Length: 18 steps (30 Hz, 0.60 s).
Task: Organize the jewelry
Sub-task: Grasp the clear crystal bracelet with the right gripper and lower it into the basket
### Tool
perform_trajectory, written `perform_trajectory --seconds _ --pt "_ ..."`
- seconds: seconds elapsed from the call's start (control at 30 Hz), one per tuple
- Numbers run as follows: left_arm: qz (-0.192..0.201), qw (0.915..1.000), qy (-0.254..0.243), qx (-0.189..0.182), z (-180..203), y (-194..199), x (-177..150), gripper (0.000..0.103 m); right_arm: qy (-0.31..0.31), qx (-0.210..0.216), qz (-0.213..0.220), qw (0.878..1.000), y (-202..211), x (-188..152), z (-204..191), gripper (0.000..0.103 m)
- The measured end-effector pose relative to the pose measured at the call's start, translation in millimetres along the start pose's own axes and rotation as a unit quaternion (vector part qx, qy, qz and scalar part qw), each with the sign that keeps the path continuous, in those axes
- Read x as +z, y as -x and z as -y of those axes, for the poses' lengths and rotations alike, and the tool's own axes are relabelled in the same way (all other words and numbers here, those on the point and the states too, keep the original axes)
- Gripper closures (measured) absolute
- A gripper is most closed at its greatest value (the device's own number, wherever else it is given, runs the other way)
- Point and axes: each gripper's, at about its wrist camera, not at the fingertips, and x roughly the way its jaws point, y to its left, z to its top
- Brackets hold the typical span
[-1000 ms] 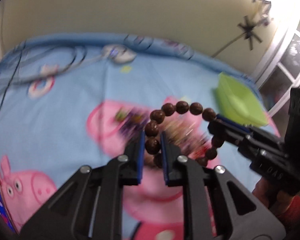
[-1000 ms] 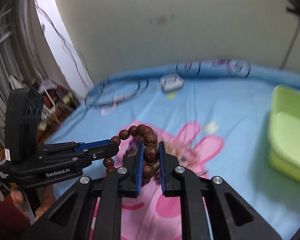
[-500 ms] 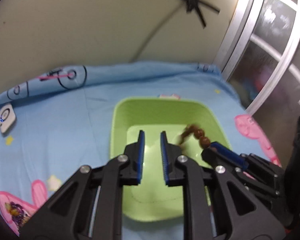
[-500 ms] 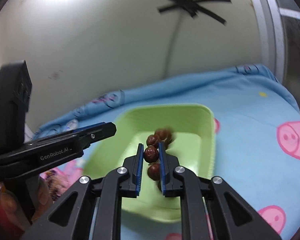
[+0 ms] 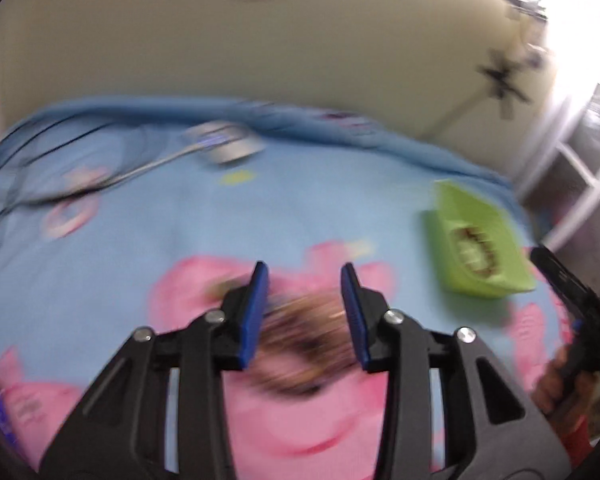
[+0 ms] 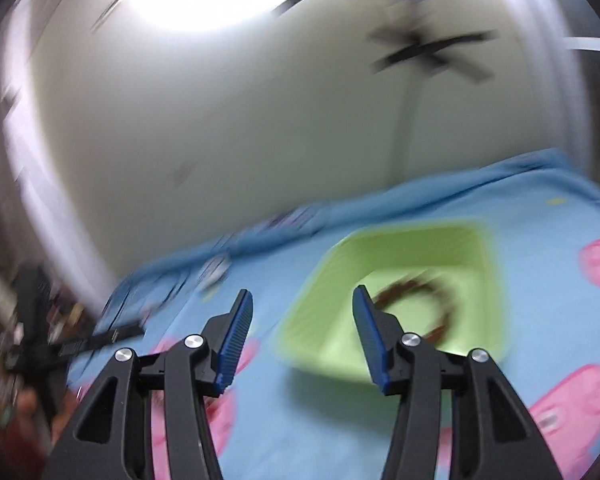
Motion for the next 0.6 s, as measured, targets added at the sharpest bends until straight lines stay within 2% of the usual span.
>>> perform_trajectory --seconds 0.07,0.13,0.23,0.37,0.47,0.6 --pt "-0.013 0.9995 0.023 0.018 -28.1 4.5 -12.7 0.067 0.031 0.036 -0.053 0.997 -21.8 -15.1 -27.5 0.085" --pt "-0.026 0.9988 0.041 0.006 -45.0 5.6 -24.3 0.067 0.055 0.055 -0.102 0.992 -43.0 -29.0 -50.1 0.086" --pt "-0.03 0.9989 0.035 -0.003 -44.5 2.1 -31.9 0.067 0.07 0.061 -0.155 0.984 -72.7 -38.8 -73.2 0.086" --pt "-0.04 0.9986 0.015 -0.032 -26.3 -11.6 -33.2 0.067 0.086 0.056 -0.172 0.98 -92.0 -36.8 -90.0 0.086" --pt "-0.044 0.9986 -0.004 -0.03 -15.1 -21.9 -26.2 0.067 0.083 0.037 -0.186 0.978 -111.6 -23.3 -83.9 0.087" --pt "-0.069 0.9973 -0.02 -0.017 -4.9 -40.9 -29.1 0.067 0.12 0.019 -0.229 0.966 -141.1 -32.0 -82.7 0.087"
